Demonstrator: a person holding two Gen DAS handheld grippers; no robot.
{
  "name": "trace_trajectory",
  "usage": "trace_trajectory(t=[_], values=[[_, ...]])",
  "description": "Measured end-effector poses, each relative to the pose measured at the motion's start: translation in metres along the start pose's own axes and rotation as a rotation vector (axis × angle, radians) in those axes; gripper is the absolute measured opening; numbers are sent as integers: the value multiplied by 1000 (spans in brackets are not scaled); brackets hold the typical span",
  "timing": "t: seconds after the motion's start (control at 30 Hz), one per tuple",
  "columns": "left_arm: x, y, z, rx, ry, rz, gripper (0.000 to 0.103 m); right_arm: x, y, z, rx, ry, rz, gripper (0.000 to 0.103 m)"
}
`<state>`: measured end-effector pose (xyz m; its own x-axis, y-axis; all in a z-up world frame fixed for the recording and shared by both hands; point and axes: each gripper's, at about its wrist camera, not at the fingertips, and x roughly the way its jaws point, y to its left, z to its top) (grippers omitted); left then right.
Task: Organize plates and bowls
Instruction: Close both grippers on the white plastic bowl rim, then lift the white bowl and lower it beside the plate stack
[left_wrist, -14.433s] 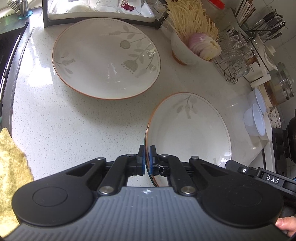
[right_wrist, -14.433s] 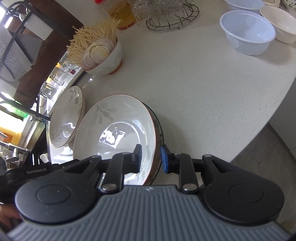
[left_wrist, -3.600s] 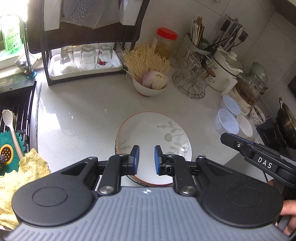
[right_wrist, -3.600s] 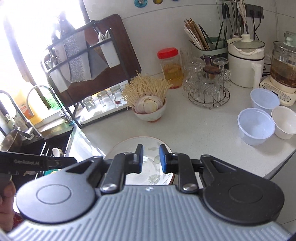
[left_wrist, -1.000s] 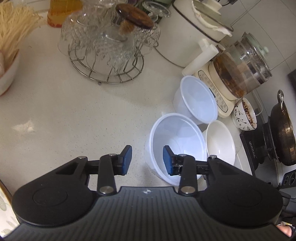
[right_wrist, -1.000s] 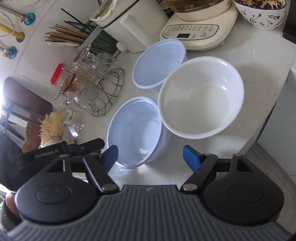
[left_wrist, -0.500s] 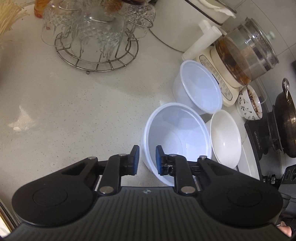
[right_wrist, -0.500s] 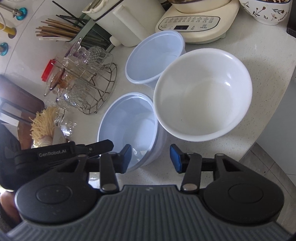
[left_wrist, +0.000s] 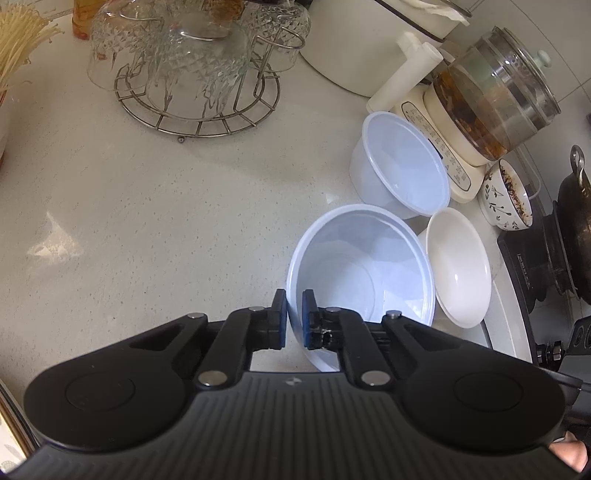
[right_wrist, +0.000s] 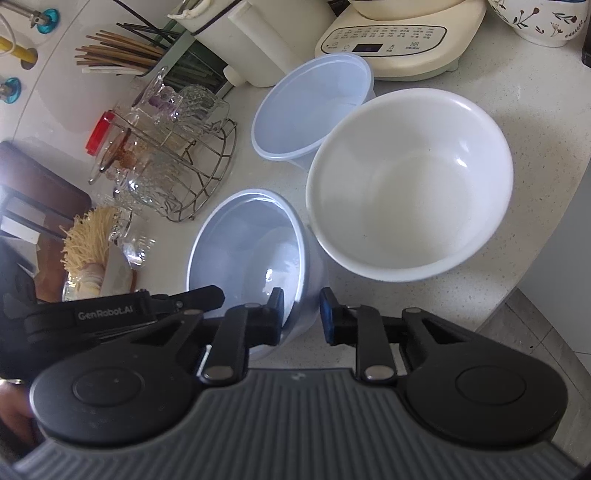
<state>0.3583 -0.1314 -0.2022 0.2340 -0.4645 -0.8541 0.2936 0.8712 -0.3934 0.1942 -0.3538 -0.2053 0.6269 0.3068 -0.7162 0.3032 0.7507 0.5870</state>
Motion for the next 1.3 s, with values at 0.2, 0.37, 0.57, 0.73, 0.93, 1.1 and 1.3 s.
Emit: trace_trajectory(t=[0.2,0.37,0.57,0.73,0.93,1.1,1.3], values=[[-14,6,-7,-24,-18,-12,9,-3,7,-1,-36,2,4,21],[-35,15,-11,-49,-40,-9,9,-4,25,-3,-109,9,19,20],[-57,30,-17,-81,-73,34,9,2,50,-6,-198,36,47,20],[-73,49,-30,-130,-89,68,9,12,69,-16,-270,85,67,20],[-82,68,-47,-168,-76,103,9,25,84,-27,-300,143,80,20],[-85,80,-54,-182,-60,117,9,34,91,-39,-308,178,80,21],[-80,87,-58,-176,-41,129,9,39,95,-48,-300,184,50,22]])
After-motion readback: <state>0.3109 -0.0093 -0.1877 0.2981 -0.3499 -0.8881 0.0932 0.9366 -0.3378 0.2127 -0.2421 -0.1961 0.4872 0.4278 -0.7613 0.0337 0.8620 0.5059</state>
